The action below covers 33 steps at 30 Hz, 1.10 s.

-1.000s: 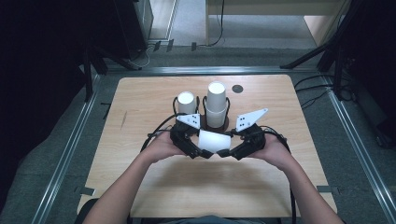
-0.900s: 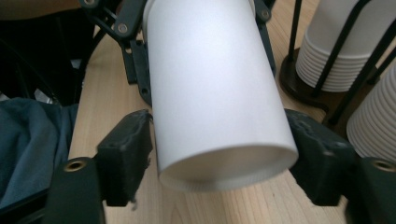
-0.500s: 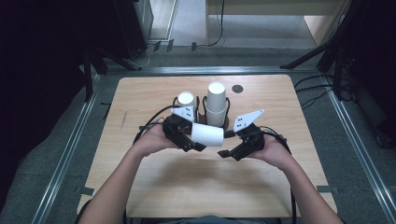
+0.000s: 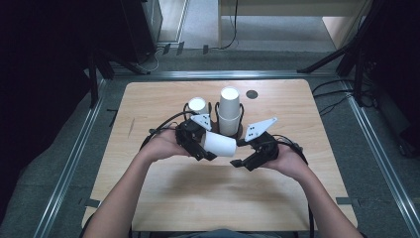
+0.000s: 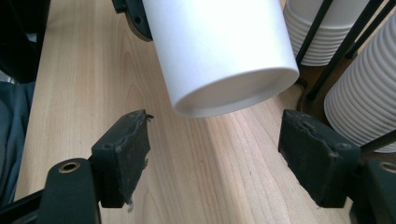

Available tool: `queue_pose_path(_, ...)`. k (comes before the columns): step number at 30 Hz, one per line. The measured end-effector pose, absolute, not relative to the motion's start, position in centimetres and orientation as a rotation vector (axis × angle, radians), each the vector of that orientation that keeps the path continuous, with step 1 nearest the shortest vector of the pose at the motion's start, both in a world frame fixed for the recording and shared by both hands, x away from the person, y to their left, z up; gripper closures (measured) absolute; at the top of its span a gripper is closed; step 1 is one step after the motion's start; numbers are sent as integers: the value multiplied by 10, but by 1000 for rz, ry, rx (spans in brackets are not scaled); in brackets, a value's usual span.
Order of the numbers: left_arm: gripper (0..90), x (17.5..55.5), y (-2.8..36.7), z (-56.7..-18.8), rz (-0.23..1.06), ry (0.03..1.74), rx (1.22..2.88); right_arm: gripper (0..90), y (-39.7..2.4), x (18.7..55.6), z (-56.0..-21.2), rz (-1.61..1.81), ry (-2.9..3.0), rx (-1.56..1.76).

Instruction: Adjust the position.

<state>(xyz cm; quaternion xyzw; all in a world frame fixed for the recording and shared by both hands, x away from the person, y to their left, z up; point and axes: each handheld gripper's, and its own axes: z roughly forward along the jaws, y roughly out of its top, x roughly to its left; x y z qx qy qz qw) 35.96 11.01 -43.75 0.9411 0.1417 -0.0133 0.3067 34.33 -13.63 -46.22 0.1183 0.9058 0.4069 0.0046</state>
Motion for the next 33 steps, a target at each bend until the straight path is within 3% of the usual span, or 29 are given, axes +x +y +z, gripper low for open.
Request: queue_pose_path(33,211,354,77,-465,-148,310,2617,264,-120,339,-477,1156,2913,304)
